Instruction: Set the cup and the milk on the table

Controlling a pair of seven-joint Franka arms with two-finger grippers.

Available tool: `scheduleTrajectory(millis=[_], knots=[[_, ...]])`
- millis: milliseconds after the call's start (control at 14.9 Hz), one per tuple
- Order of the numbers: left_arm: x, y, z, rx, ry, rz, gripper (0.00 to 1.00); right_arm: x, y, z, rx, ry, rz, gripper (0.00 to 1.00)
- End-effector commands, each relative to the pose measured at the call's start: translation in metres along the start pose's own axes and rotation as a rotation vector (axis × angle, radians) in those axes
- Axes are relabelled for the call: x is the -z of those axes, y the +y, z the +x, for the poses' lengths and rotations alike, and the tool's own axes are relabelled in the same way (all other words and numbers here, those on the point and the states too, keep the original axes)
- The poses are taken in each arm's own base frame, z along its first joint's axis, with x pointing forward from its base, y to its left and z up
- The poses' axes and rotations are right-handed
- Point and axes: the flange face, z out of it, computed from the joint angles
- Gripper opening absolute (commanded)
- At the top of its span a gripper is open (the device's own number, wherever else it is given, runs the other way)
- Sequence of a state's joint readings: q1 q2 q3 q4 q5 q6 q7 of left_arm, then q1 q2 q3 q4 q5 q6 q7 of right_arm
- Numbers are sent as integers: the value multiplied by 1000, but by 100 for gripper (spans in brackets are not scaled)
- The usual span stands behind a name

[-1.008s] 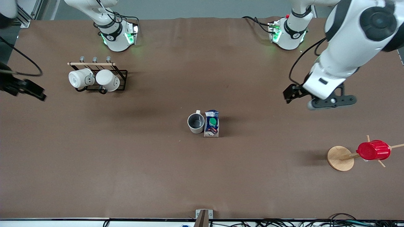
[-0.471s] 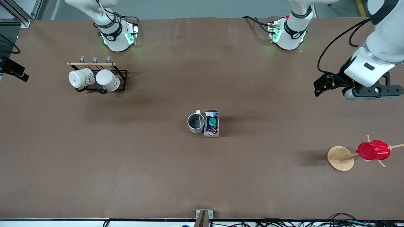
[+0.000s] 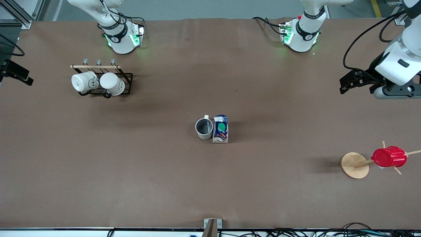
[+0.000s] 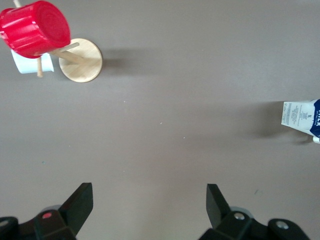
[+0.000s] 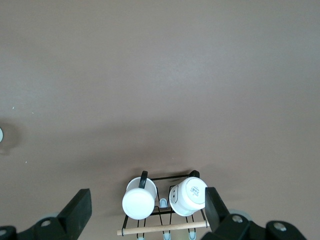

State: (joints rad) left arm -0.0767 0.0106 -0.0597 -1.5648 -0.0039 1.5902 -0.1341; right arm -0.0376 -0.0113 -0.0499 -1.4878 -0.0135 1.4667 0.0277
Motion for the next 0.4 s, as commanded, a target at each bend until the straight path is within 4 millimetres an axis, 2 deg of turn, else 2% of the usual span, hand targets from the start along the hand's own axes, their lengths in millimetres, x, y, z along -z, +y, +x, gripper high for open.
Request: scheduleTrajectory(millis=[0, 134, 336], knots=[[4, 0, -8, -17, -1, -16, 99, 3, 2, 3, 9, 6, 27, 100], [-2, 4, -7, -23, 3, -15, 100, 2, 2, 3, 9, 5, 27, 100], [-1, 5, -5, -25, 21, -17, 100, 2, 0, 2, 12, 3, 27, 100]])
